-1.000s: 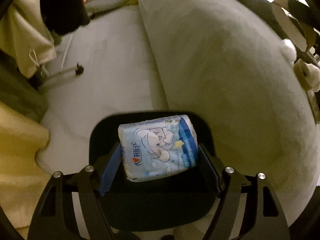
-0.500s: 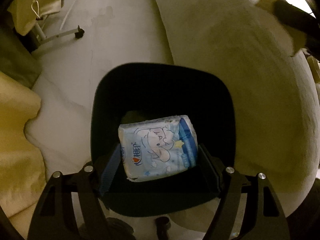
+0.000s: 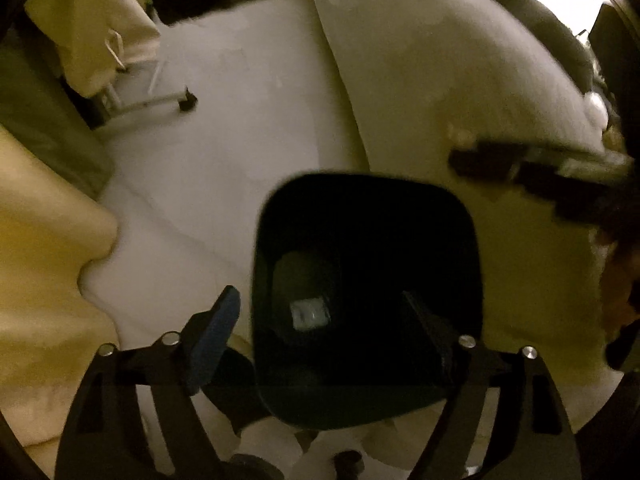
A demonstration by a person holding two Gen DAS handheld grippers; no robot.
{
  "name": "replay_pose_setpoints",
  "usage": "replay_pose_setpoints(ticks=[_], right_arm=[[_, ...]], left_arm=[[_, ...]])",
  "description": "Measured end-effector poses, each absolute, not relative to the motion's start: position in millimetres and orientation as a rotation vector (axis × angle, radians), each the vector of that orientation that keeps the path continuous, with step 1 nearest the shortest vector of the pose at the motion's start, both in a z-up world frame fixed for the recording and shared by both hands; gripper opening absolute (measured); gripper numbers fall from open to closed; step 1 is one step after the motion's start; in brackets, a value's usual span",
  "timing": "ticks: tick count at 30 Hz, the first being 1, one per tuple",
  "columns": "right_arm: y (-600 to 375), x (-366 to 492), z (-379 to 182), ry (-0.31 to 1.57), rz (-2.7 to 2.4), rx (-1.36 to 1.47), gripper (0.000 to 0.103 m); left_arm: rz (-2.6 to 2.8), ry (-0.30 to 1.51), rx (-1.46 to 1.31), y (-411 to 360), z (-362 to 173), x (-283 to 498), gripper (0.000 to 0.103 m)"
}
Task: Collect trash
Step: 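Move the right tool back toward the white tissue ball on the bed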
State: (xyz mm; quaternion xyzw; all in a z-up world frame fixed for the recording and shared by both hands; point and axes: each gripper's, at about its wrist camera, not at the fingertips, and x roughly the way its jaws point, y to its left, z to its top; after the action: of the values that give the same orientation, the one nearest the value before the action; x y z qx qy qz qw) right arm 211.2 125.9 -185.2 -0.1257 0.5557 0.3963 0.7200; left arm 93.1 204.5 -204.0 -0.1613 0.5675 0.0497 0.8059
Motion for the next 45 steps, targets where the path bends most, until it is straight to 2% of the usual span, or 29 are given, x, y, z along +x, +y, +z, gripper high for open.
replay_pose_setpoints(ticks=[9, 16, 28, 30, 32, 45], right_arm=[[142, 199, -217, 1.288, 0.883, -0.344, 0.046], [158, 178, -239, 1.322, 0.923, -0.427, 0.046], [166, 154, -269, 1.383, 0.946, -0.499, 0.048], [166, 150, -271, 1.394, 0.955, -0.510, 0.053], [165, 147, -271, 1.394, 0.962, -0.511, 0.066], [143, 158, -220, 1.263, 0.965, -0.454, 0.074]], left_arm=[[0.142, 1.004, -0.335, 228, -150, 86, 0.067], [0.141, 0.931, -0.332, 238, -135, 96, 0.057], [0.139, 0.810, -0.323, 239, -97, 104, 0.048], [0.127, 0.771, -0.324, 238, -87, 104, 0.048], [0.118, 0.746, -0.314, 235, -79, 105, 0.048], [0.076, 0.656, -0.163, 188, -39, 127, 0.048]])
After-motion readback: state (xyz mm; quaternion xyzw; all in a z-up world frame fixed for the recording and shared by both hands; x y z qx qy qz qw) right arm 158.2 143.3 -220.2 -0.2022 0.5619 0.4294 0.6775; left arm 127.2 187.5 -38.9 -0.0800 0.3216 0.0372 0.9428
